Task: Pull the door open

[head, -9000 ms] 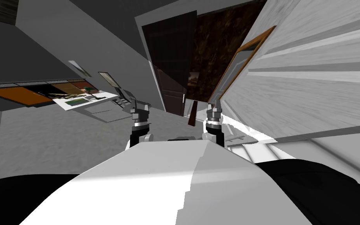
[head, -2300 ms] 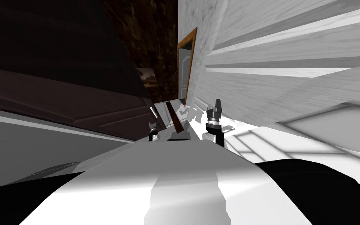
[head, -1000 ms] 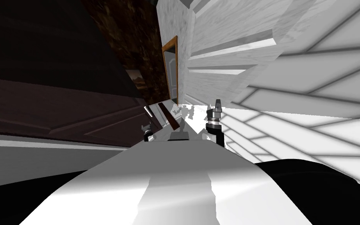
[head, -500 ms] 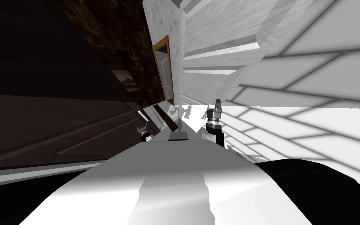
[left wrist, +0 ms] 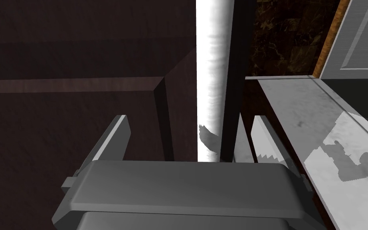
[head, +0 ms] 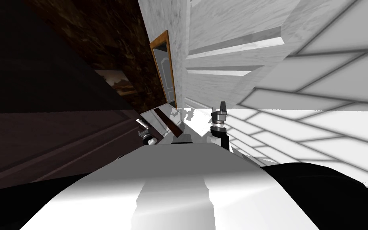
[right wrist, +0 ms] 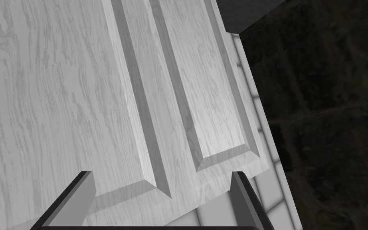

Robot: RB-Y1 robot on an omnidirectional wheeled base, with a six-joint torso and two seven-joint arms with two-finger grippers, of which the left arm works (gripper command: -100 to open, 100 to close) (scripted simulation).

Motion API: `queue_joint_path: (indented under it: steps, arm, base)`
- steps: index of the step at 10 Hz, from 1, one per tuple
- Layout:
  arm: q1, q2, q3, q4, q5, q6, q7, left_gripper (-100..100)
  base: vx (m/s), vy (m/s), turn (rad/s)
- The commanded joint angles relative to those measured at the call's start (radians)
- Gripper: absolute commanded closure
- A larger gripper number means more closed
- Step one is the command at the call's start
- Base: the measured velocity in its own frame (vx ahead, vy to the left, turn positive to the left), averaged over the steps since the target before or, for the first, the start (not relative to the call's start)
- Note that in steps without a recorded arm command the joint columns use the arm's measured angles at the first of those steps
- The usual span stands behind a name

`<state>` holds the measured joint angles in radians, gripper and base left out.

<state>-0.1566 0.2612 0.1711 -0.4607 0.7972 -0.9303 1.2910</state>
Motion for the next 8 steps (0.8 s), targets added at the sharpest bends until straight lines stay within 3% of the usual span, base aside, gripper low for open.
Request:
queue_joint_path:
  steps: [1,5,6,8]
  arm:
    - [0.012,-0.001,0.008,-0.022,0.006,0.007,-0.01,-100]
    - [0.008,0.001,0.012,-0.012,0.008,0.004,-0.008,-100]
    - [0.008,0.001,0.012,-0.012,0.008,0.004,-0.008,100]
    - [0.008,0.001,0.012,-0.012,0.008,0.004,-0.008,100]
  base:
    - [0.168,0.125,-0.07]
    - [0.147,0.114,-0.055]
    - [-0.011,-0.004,0.034]
    - [-0.025,-0.021,-0.008]
